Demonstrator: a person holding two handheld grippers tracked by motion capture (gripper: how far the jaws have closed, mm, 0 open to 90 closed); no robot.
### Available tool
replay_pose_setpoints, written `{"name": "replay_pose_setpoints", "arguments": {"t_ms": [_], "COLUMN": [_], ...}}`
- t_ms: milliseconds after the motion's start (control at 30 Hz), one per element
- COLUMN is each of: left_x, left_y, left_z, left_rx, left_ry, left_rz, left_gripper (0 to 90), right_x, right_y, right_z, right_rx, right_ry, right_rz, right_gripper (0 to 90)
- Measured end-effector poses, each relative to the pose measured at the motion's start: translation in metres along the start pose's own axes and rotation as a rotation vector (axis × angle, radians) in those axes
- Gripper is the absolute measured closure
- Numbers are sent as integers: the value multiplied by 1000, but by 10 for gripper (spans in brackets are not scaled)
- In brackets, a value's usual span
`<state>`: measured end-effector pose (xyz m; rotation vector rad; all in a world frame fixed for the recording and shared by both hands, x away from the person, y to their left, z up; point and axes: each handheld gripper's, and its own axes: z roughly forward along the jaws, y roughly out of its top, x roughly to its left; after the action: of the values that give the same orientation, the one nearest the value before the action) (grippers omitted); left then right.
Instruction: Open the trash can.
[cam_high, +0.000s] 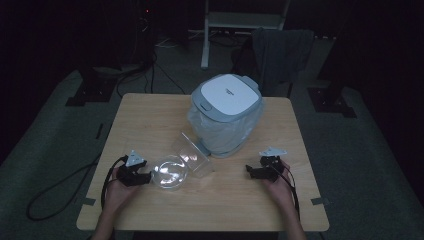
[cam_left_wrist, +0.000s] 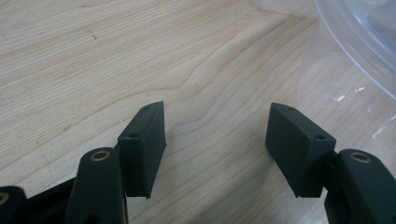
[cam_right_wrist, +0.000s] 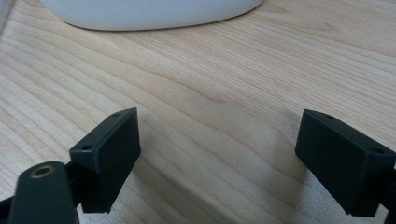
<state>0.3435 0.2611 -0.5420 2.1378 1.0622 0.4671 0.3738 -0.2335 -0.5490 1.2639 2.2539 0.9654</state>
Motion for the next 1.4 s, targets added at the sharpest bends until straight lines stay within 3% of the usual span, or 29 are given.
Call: {"name": "replay_pose_setpoints", "arguments": {"t_ms": [467, 967, 1400], "left_x": [0, 3, 4], "left_y": [1, 12, 27], "left_z": [-1, -13, -21], "left_rx": [10, -43, -65], "left_ry": [-12, -30, -25], "left_rz": [-6, -40, -22], "left_gripper": [397, 399, 420], "right_x": [0, 1, 1], "right_y": [0, 0, 0], "right_z": [0, 0, 0], "right_rx": [-1, -1, -1], "right_ry": [-2, -4, -4], "right_rz": [2, 5, 6], "right_gripper": [131, 131, 131]}}
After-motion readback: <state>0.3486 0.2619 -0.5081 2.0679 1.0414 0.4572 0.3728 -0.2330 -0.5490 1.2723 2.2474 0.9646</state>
